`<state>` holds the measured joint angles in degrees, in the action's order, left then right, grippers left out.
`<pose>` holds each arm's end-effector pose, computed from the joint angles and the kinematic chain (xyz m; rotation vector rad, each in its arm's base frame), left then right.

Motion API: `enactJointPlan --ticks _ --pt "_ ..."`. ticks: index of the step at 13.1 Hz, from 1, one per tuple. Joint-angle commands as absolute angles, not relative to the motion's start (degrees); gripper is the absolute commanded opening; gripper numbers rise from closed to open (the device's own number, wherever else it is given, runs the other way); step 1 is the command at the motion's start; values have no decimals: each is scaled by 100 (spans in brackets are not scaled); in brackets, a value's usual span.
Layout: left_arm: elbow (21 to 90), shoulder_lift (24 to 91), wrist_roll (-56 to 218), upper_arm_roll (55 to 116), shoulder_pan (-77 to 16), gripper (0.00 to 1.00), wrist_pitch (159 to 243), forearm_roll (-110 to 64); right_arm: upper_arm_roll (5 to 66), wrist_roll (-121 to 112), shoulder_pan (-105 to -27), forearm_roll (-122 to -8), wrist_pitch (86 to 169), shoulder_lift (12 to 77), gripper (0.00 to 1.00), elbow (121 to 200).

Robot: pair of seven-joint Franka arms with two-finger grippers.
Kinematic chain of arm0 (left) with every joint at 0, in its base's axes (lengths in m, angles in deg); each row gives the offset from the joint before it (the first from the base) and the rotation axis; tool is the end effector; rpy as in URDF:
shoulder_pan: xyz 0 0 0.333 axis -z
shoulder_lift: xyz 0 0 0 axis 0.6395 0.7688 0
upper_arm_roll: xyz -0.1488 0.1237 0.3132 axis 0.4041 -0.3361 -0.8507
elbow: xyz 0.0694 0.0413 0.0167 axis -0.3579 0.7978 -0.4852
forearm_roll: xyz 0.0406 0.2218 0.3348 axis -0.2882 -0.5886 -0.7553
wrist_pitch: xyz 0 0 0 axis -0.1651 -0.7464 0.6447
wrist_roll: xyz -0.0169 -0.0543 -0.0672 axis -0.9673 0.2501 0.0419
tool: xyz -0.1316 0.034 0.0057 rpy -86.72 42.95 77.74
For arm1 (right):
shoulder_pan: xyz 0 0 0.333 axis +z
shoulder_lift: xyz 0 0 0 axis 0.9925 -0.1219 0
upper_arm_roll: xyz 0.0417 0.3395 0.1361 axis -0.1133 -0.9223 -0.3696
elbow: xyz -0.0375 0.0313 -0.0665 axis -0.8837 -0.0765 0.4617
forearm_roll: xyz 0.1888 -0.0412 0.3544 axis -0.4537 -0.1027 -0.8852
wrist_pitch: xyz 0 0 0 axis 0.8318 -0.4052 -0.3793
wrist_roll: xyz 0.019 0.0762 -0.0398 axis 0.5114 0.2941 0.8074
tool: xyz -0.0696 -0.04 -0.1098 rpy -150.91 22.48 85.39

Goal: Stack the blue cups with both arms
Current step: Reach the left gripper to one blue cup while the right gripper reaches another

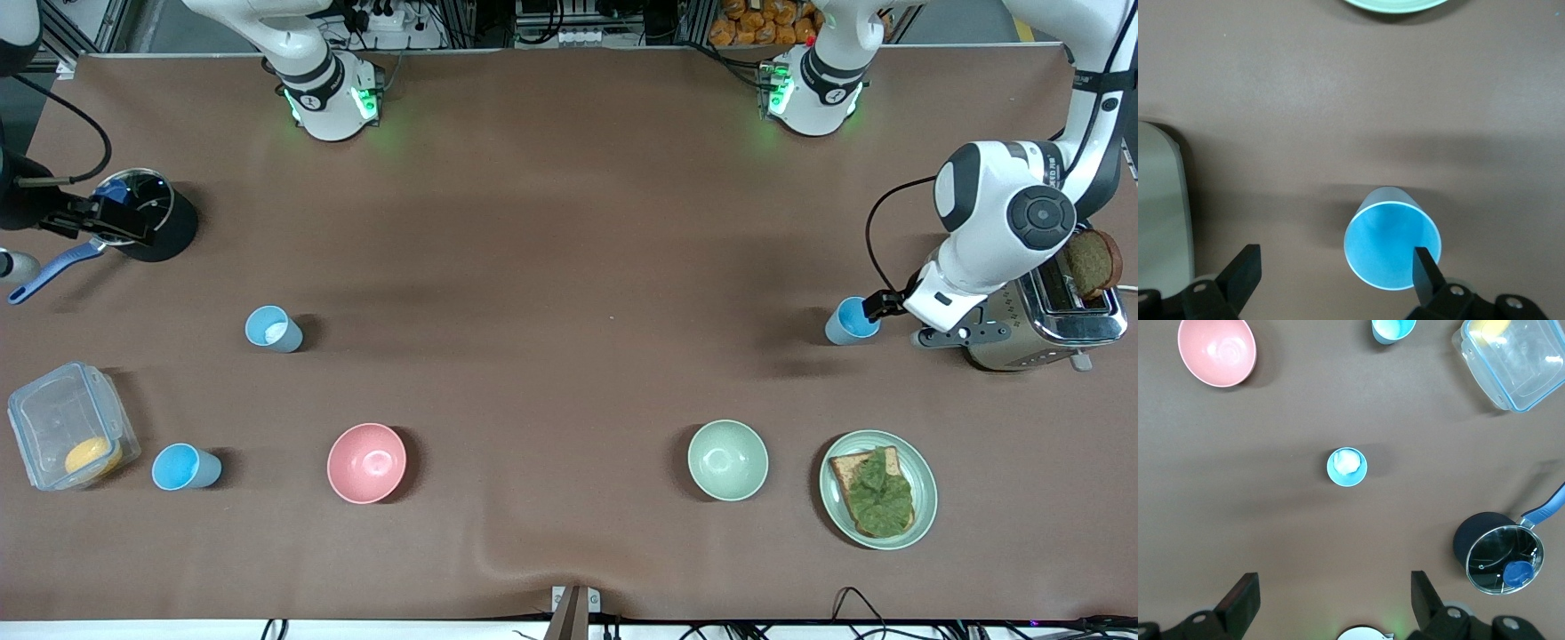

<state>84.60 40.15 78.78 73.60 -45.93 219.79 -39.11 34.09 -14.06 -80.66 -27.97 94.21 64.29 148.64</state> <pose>0.5523 0.0041 0.3172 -3.0675 -0.0862 0.0198 0.5697 -0.0191 0.6227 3.1100 -0.1762 -0.2444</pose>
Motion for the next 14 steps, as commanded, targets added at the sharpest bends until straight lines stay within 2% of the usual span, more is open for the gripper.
enactJointPlan --ticks 1,4,6,7,11,12,14 --pt "8855 3970 7910 7407 -4670 100 22478 -4023 3384 -1389 -8115 -2784 9388 6225 100 14894" --pt "9155 4181 7927 7407 -4783 100 23120 -4031 3384 -1380 -8168 -2792 9423 5672 100 14885" --pt "9191 4313 7927 7407 -4801 100 23184 -4031 3401 -1362 -8246 -2784 9728 5276 100 15051" --pt "9182 4339 7927 7407 -4793 92 23192 -4031 3402 -1327 -8282 -2784 10009 5275 100 15339" --pt "9147 4463 7919 7416 -4775 10 23201 -4023 3410 -724 -8554 -2784 11554 5310 100 16570" --pt "9138 4489 7919 7424 -4775 0 23201 -4023 3410 -512 -8642 -2775 12046 5302 100 16912" --pt "9112 4498 7901 7442 -4740 0 23201 -4023 3402 -413 -8687 -2784 12891 5223 100 17458"
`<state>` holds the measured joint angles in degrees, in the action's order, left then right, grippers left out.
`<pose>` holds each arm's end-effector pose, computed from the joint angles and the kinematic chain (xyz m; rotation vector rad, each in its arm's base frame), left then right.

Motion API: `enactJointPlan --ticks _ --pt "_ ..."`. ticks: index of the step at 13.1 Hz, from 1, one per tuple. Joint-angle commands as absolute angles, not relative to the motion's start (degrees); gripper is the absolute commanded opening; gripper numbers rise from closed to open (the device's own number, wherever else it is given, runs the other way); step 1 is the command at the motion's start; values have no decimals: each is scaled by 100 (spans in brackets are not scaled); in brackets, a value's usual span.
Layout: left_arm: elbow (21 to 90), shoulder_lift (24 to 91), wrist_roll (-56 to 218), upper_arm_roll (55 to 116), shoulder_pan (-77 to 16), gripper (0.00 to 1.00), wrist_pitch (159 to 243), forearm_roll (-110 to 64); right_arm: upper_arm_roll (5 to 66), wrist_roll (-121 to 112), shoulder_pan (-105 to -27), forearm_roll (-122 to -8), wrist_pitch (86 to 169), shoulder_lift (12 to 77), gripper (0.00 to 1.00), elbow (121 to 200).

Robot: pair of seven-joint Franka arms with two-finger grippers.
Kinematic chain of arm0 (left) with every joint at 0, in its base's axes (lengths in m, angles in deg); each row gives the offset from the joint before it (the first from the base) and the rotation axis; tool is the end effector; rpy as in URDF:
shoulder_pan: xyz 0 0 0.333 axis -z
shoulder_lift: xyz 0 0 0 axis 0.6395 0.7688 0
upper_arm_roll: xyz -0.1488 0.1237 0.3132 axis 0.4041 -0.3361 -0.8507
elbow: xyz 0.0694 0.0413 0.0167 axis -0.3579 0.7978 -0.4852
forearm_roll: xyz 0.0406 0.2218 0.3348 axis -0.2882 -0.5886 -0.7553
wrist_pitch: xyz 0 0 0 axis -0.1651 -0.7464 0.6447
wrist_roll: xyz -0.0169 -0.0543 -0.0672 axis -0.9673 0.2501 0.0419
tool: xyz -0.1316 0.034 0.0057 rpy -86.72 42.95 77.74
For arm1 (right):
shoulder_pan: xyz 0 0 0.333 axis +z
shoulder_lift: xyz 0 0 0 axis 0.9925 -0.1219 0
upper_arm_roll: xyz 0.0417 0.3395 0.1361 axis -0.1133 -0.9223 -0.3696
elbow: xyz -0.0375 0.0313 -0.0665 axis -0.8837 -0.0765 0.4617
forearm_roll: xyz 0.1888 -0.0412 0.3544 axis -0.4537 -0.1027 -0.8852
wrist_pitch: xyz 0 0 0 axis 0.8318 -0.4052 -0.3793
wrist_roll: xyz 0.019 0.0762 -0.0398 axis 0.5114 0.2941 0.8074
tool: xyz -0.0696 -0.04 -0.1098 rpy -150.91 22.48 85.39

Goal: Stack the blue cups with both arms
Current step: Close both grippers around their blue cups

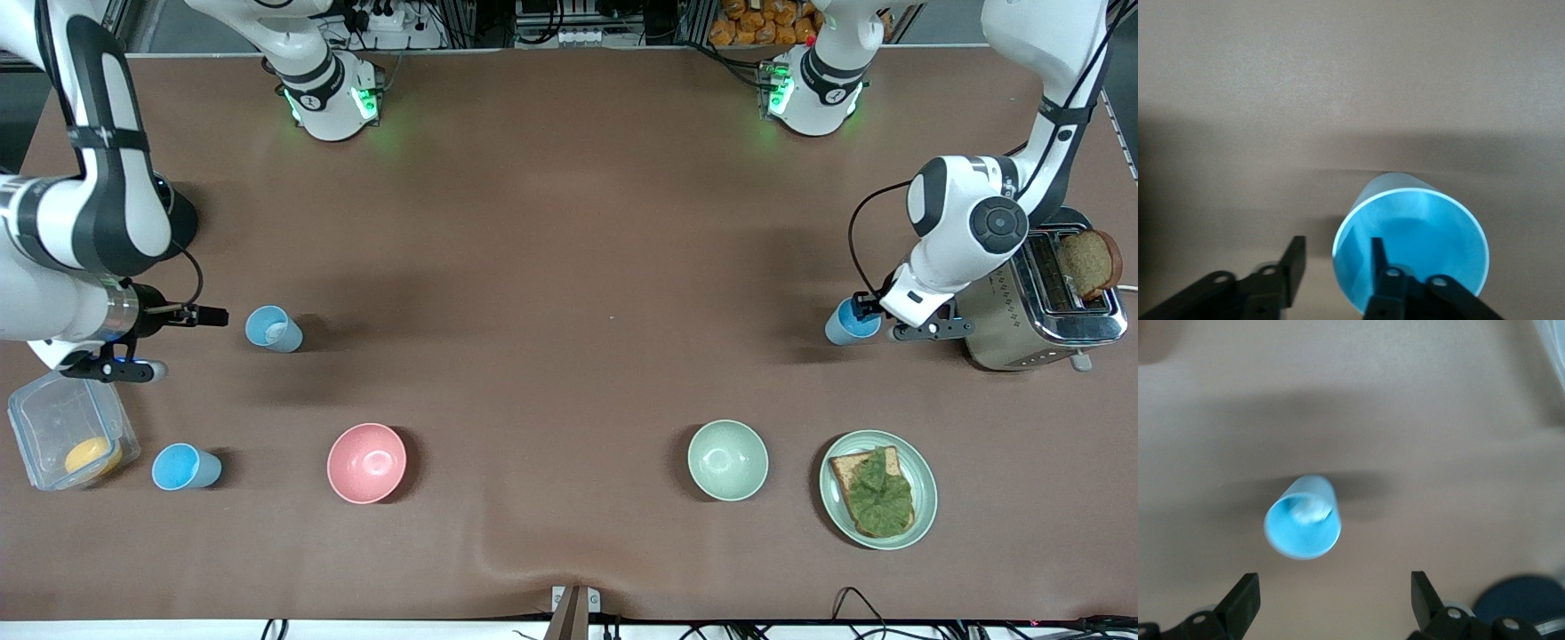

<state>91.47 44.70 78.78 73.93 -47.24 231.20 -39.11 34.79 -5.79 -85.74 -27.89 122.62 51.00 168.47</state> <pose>0.5274 0.0079 0.2445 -3.0969 -0.0921 0.0224 0.6098 -0.0808 0.3548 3.1065 -0.0989 -0.3757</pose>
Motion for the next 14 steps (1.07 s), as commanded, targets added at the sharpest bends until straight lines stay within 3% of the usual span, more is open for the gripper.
enactJointPlan --ticks 1,7,8,10,11,14 --pt "9060 4507 7901 7442 -4740 0 23201 -4023 3402 -404 -8678 -2784 13103 5092 100 17556" --pt "8858 4226 7927 7574 -4749 0 23158 -3979 3402 -343 -8660 -2784 13395 4494 100 17548" --pt "8822 4156 7927 7583 -4740 0 23149 -3979 3402 -343 -8660 -2784 13396 4458 81 17548" --pt "8813 4059 7919 7679 -4749 0 23148 -3979 3393 -395 -8651 -2827 13361 4431 19 17557" --pt "8804 4032 7866 7697 -4749 0 23148 -3970 3393 -422 -8634 -2862 13317 4423 0 17548" --pt "8778 3875 7804 7784 -4749 0 23148 -3970 3384 -466 -8599 -2872 13255 4396 0 17540"
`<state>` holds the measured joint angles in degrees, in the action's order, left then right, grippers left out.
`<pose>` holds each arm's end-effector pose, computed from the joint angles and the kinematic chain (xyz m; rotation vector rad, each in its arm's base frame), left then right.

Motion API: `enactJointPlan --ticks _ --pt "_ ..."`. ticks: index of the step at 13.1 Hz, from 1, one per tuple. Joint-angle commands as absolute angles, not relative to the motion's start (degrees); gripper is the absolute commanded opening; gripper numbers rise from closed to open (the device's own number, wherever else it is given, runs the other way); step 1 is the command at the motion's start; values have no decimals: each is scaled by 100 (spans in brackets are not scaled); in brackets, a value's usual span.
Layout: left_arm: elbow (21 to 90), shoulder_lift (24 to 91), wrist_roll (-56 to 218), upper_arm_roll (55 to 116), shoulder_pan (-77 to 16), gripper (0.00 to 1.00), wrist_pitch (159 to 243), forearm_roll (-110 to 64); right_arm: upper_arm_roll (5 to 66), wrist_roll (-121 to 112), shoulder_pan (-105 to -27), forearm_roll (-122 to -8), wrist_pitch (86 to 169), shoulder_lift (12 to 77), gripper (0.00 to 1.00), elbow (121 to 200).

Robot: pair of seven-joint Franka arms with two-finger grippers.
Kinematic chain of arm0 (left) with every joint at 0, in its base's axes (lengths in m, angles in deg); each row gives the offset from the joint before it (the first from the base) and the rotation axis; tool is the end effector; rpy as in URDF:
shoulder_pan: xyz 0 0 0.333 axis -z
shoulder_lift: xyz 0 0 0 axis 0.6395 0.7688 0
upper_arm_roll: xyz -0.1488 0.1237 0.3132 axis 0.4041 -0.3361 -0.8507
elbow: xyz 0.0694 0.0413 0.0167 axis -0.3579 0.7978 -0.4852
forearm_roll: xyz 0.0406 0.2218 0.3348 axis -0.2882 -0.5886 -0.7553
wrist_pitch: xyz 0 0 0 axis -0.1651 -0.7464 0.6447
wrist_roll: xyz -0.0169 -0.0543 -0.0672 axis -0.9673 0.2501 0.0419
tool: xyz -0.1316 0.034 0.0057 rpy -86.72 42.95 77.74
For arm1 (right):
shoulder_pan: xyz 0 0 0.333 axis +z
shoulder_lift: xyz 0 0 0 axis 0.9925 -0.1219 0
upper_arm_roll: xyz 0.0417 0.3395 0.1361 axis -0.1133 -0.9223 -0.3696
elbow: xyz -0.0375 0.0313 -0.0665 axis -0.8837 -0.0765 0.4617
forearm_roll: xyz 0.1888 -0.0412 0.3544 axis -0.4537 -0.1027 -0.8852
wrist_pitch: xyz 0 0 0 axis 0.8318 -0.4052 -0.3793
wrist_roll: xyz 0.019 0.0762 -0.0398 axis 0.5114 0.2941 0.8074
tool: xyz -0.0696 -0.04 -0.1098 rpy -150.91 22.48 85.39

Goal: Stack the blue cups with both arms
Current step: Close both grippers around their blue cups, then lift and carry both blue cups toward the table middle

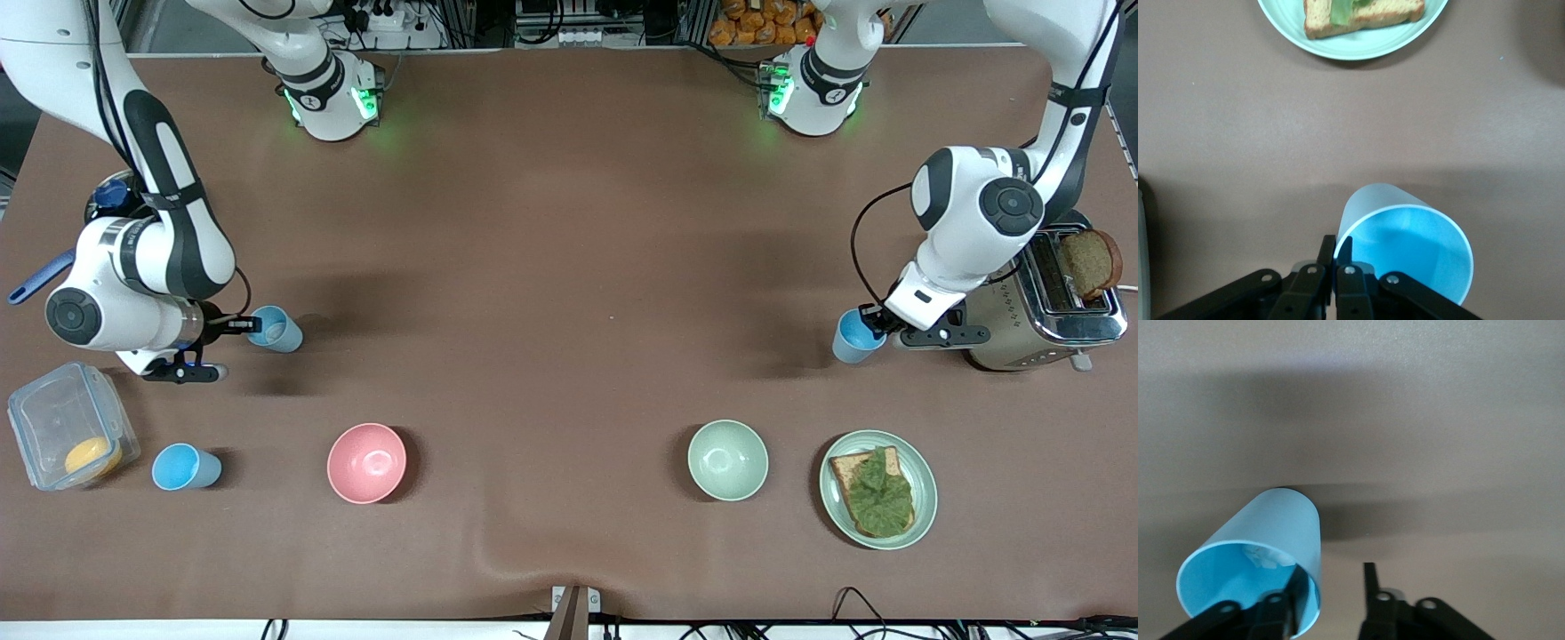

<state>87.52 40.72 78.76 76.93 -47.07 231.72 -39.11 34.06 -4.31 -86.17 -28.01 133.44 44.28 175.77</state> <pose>0.5599 -0.0214 0.3108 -3.0980 -0.0154 -0.2089 0.5905 -0.0766 0.2419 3.1026 -0.0481 -0.4633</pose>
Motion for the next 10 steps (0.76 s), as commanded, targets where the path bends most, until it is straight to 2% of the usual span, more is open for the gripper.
enactJointPlan --ticks 1,4,7,10 --pt "8743 3796 7796 7793 -4749 0 23140 -3970 3384 -501 -8547 -2872 13177 4370 0 17513" --pt "8244 3620 7796 7925 -4757 0 22510 -3952 3375 -1175 -8214 -2880 12528 4379 0 17137" --pt "7138 3627 7804 8065 -4731 0 20991 -3743 3366 -2037 -7678 -3528 11606 4414 0 16496" --pt "6643 3707 7647 8285 -4713 0 20522 -3627 3366 -3282 -6801 -4126 11470 4361 0 16081"
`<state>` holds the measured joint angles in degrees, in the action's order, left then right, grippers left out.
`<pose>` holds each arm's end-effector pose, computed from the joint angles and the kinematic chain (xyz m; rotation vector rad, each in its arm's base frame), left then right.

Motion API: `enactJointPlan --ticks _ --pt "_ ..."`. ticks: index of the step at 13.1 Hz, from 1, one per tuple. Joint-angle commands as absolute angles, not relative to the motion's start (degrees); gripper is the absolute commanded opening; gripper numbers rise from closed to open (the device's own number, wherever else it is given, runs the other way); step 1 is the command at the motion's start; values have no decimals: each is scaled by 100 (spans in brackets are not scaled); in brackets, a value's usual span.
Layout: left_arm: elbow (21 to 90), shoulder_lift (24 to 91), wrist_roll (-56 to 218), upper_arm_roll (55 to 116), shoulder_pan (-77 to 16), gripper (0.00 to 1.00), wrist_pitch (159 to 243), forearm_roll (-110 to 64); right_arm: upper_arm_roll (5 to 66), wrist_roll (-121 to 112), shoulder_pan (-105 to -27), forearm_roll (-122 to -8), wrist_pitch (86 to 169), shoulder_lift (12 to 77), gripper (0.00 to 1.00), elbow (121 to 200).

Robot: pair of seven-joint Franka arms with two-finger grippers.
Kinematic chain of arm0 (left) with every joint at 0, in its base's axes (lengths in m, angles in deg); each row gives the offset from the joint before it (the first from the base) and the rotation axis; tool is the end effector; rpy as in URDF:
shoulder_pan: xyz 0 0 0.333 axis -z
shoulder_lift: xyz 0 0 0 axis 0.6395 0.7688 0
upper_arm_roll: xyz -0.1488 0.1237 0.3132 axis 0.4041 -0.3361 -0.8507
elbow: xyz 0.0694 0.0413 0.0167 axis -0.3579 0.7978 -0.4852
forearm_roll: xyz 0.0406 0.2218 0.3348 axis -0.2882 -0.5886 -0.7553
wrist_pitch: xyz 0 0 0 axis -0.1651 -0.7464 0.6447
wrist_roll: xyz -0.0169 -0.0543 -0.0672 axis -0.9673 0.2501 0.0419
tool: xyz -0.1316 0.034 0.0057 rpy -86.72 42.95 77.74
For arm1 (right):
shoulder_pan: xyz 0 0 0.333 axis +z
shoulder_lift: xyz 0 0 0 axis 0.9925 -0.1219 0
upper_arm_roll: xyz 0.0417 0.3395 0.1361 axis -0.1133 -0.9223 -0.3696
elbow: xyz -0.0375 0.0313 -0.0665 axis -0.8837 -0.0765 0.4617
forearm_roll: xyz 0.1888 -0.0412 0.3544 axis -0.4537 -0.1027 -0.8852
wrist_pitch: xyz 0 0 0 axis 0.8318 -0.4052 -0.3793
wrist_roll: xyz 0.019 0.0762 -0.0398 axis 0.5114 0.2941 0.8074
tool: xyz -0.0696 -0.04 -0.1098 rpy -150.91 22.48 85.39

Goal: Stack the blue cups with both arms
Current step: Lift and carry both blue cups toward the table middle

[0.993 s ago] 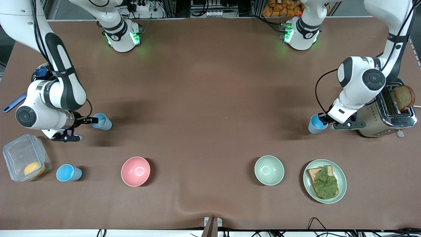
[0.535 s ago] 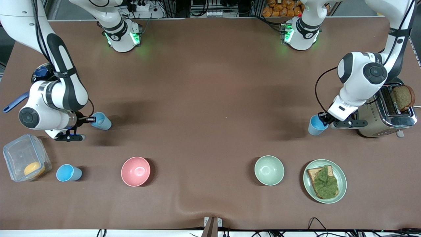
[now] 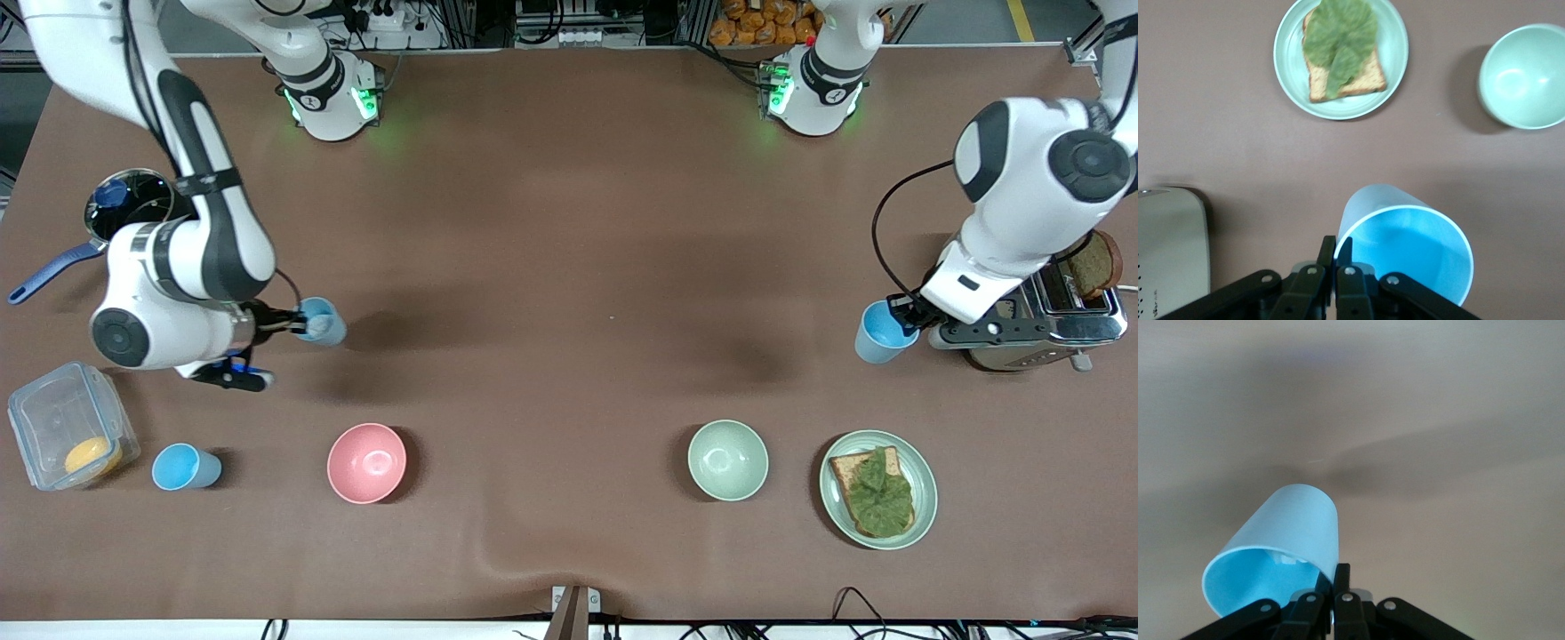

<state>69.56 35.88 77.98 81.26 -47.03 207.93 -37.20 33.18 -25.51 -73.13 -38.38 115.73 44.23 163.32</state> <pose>0.5972 -0.0605 0.4619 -3.0894 0.0000 -0.1859 0.6191 0.0925 0.3143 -3.0015 0.3587 0.6194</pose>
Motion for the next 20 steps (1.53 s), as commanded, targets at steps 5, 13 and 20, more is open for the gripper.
enactJointPlan --ticks 5,13,20 --pt "6440 3698 6479 8874 -4722 0 20134 -3636 3375 -5420 -5288 -4840 12206 3739 0 15413" --pt "6115 4032 5803 9041 -4459 0 20134 -3645 3366 -6390 -4319 -5419 13386 2876 0 14929" --pt "5905 4268 5074 9050 -4100 0 20283 -3645 3419 -6328 -4458 -5341 13160 2972 100 14614"
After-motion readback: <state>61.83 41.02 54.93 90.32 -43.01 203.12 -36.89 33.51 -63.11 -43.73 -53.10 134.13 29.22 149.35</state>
